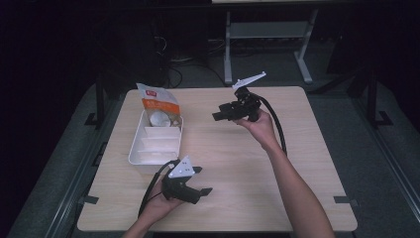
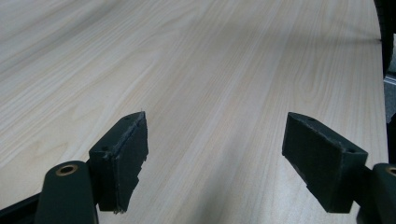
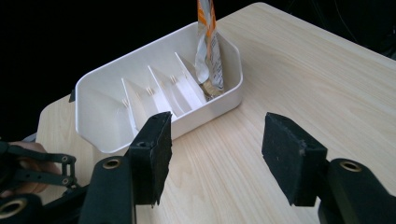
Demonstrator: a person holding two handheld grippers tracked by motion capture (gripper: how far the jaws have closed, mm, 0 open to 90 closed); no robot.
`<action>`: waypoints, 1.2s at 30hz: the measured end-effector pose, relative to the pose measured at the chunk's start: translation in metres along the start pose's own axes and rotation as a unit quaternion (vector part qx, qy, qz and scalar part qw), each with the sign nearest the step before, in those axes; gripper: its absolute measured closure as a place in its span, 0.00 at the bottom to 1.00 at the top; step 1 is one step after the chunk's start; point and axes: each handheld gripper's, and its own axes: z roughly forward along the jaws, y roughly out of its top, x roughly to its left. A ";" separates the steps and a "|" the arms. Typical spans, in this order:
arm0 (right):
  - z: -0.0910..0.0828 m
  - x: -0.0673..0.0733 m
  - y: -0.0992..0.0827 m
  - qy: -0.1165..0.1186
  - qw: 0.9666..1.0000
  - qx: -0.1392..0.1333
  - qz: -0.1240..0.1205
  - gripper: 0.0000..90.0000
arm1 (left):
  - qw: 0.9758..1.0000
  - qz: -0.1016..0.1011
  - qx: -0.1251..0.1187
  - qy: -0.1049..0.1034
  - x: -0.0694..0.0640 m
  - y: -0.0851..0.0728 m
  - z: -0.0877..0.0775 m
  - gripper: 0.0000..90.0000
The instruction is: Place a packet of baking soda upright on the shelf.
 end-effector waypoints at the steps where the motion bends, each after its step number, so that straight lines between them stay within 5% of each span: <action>1: -0.002 0.001 -0.001 0.000 1.000 0.000 0.002 0.46 | 1.000 -0.001 0.000 0.001 0.000 0.000 0.000 0.25; 36: -0.057 0.010 -0.061 -0.007 0.999 0.005 0.031 0.36 | 1.000 -0.002 0.006 0.002 0.000 0.000 0.003 0.24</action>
